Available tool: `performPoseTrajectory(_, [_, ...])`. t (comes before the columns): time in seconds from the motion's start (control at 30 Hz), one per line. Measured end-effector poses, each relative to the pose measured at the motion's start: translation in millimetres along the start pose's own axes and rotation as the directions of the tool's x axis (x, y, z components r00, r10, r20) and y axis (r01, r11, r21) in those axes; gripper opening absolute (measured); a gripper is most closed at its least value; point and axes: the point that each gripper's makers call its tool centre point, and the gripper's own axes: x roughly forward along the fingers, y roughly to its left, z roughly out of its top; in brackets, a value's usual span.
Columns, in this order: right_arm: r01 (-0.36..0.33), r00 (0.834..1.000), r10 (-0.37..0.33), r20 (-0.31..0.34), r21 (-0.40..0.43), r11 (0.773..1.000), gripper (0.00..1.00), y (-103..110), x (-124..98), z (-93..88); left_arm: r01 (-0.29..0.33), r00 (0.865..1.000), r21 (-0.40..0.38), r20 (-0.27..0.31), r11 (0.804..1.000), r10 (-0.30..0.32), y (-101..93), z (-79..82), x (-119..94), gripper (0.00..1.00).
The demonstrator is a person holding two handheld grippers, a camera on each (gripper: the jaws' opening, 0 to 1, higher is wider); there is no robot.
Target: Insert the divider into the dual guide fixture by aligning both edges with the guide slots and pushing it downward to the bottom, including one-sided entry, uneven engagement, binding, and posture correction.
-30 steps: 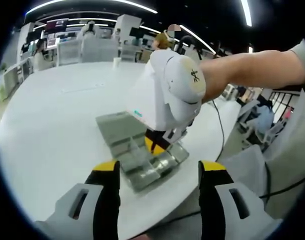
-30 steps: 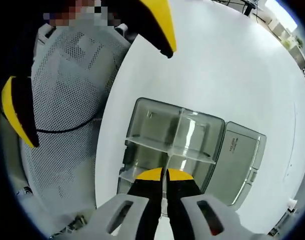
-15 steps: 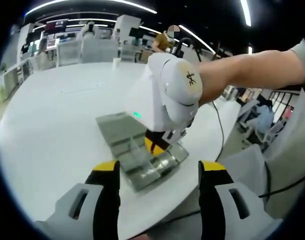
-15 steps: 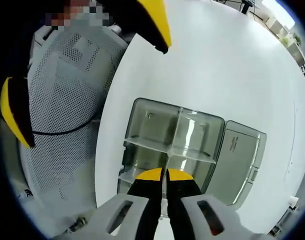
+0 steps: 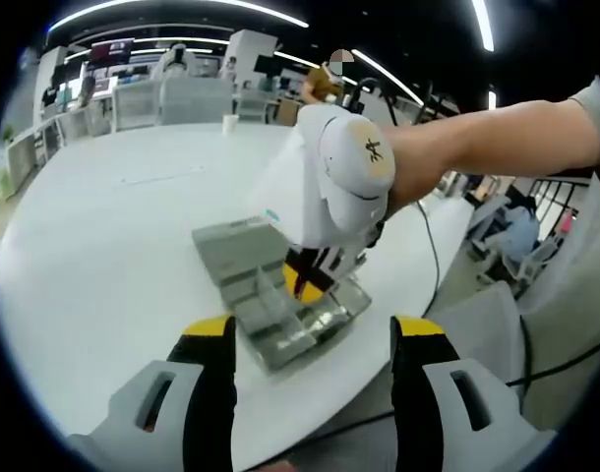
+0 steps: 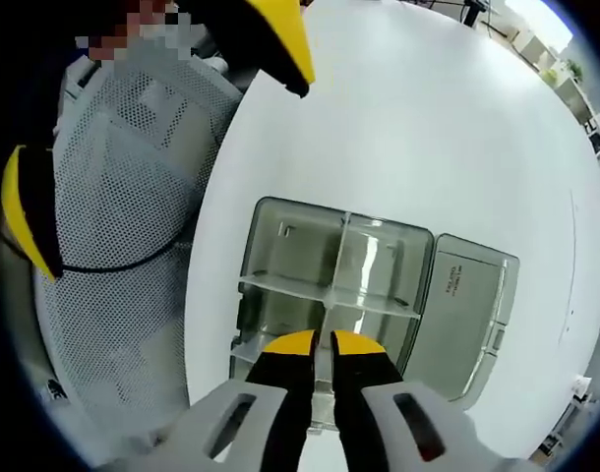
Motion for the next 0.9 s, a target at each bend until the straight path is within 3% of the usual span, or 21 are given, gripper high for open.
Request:
performPoseTrajectory(0.2, [0.003,0.999,-0.005,0.042,0.034,0.999,0.03,0.1,-1.4,3.2,0.003,1.0,0.001,0.002,1.0,-0.003,-1.2,-0.4,-0.5,0.62])
performPoseTrajectory(0.47, [0.018,0.999,-0.02,0.049,0.042,0.999,0.08,-0.6,-0.7,1.8,0.005,1.0,0.005,0.003,1.0,-0.005,-1.3,-0.8,-2.2,0.63])
performPoseTrajectory(0.9, [0.06,0.988,-0.082,0.133,0.16,0.985,0.16,-1.1,-11.7,4.1,0.012,1.0,0.024,0.0,1.0,-0.012,-2.9,-3.8,-2.9,0.64])
